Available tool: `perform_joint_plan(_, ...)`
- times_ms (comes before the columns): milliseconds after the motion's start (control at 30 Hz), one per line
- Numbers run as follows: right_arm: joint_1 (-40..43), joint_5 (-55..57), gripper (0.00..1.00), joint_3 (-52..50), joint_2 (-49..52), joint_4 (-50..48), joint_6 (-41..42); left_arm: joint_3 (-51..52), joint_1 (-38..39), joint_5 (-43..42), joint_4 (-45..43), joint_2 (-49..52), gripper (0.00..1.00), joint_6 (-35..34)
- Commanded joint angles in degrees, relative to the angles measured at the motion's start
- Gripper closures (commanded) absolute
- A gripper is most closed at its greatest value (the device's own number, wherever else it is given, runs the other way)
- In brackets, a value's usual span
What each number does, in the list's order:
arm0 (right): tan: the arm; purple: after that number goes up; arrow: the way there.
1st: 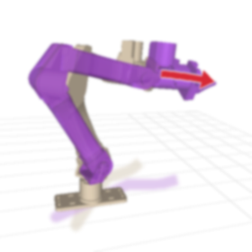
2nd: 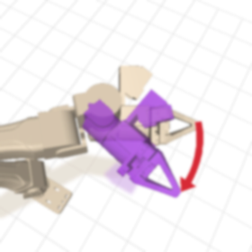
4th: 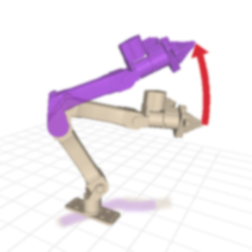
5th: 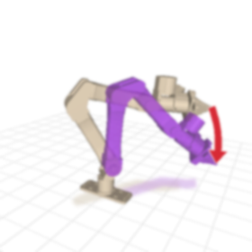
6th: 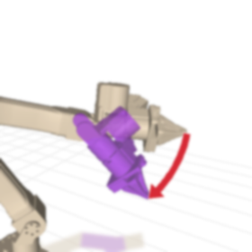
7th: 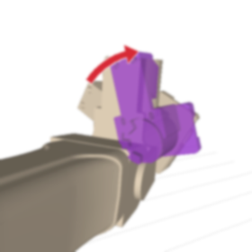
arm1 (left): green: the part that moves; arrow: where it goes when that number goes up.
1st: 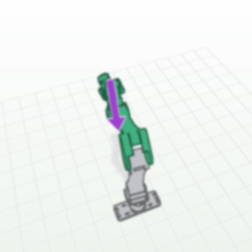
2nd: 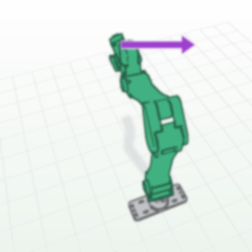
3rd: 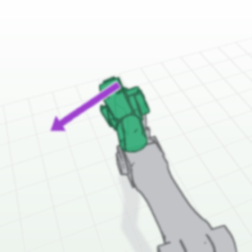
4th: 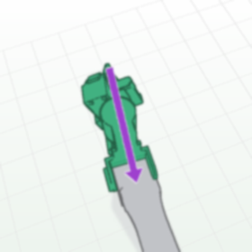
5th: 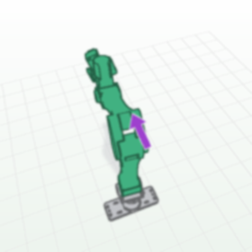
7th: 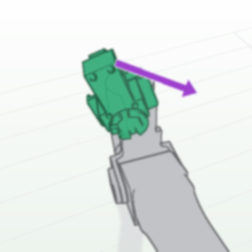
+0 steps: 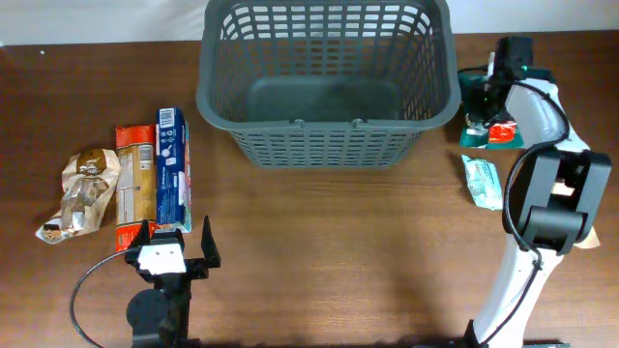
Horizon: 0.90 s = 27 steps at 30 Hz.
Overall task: Pack container
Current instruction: 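Lift the Nescafe pouch with the right gripper and drop it into the basket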
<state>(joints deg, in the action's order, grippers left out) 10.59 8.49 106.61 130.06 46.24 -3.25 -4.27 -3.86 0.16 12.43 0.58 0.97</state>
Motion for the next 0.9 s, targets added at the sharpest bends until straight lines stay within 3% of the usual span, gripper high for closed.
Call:
perform_joint_plan(0,1.7,-0.2,0.96,7.6,-0.3,4.2,0.5,0.5,0.1,-0.4,-0.2,-0.2,0.01,-0.3)
perform_joint_plan(233,3.7,-0.3,0.97,29.4,-2.0,16.1,-0.7,0.5,0.1,-0.4,-0.2,-0.2,0.01,-0.3)
perform_joint_plan(500,0.2,-0.3,0.96,53.5,-2.1,27.0,-3.7,0.5,0.1,-0.4,-0.2,-0.2,0.01,-0.3)
perform_joint_plan(700,-10.8,-0.2,0.96,71.9,-3.0,32.5,-7.8,0.5,0.1,-0.4,-0.2,-0.2,0.01,-0.3)
perform_joint_plan(867,-21.9,-0.1,0.97,73.2,-4.8,32.4,-9.6,0.5,0.1,-0.4,-0.2,-0.2,0.01,-0.3)
